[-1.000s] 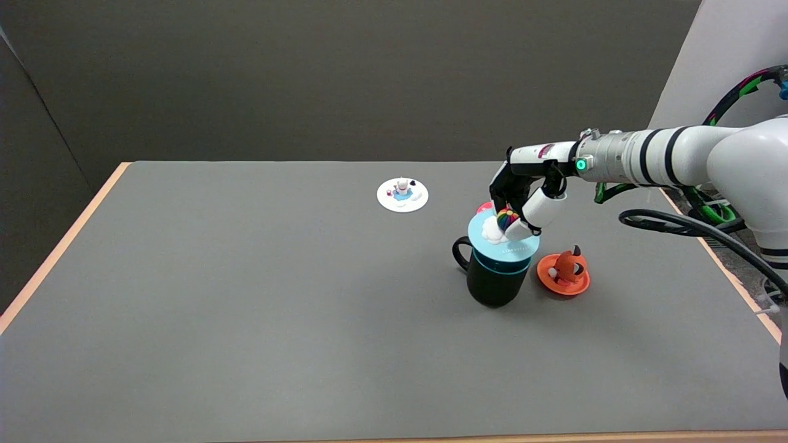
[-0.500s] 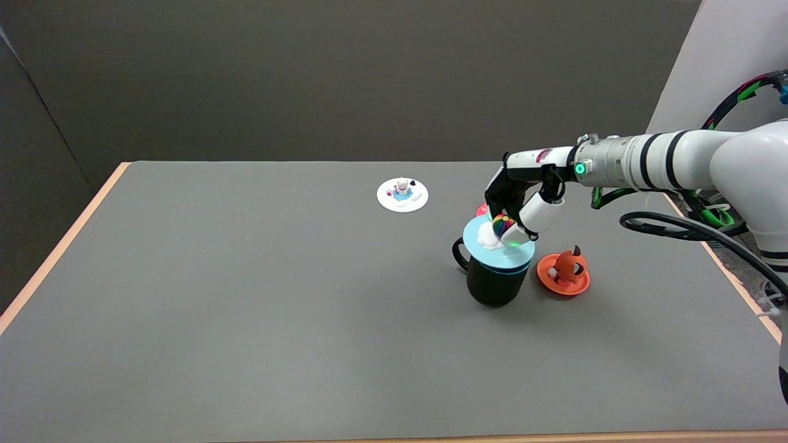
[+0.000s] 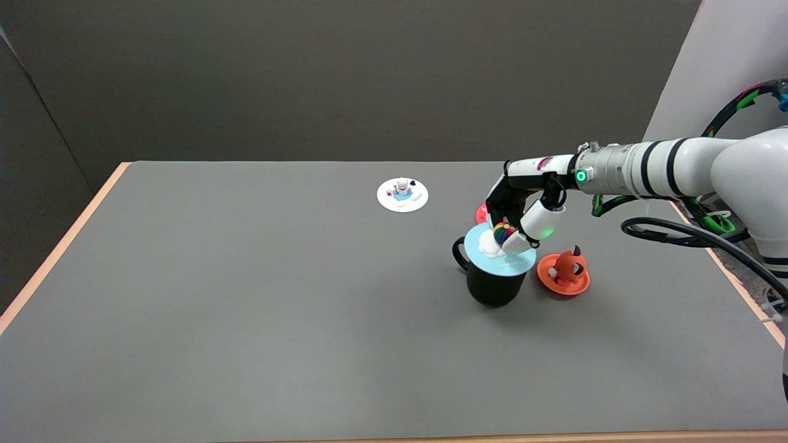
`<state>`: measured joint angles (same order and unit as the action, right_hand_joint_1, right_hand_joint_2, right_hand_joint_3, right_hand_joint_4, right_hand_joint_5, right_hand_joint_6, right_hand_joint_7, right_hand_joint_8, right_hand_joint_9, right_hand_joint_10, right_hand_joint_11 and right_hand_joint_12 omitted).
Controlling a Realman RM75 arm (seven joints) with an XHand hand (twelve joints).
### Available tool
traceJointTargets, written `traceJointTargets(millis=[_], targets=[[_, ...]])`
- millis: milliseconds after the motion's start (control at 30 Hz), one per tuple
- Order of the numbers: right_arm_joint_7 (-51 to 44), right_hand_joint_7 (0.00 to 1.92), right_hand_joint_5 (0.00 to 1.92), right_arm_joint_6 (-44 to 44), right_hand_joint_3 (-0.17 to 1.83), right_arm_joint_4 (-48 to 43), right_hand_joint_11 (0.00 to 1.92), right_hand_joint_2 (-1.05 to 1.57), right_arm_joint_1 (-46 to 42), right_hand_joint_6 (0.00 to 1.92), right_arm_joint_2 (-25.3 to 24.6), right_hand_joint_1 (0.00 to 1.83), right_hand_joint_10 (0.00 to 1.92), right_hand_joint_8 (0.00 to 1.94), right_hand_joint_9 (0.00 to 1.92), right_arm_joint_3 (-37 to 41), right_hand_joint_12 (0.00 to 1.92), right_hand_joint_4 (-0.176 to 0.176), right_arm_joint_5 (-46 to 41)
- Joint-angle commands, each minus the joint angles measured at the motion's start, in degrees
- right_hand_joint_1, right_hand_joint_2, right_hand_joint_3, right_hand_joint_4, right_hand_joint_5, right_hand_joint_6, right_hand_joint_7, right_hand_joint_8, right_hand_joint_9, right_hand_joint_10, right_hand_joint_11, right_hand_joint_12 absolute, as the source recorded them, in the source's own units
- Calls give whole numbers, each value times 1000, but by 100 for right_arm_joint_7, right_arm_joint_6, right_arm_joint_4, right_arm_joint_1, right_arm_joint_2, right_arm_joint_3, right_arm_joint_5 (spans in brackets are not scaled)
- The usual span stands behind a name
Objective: Place the cup lid with blue sky onto the cup.
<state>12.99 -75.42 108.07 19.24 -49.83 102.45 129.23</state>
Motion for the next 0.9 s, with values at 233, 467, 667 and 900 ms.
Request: traceJointTargets(millis=[233,467,667,900], targets=[[-37,827,750,248,350,-34,347,1056,-108,1343,-11,1160,1310,1394,605,5,1021,19,0],[-37,818,753,264,346,-42,340,1060,-168,1336,-11,1159,1316,1407,597,8,1039,19,16],[-45,802,739,313,319,-49,330,1082,-279,1354,23,1153,1308,1430,594,77,998,19,16],[-53,789,731,419,305,-66,327,1095,-416,1361,29,1150,1301,1448,568,77,997,18,104]])
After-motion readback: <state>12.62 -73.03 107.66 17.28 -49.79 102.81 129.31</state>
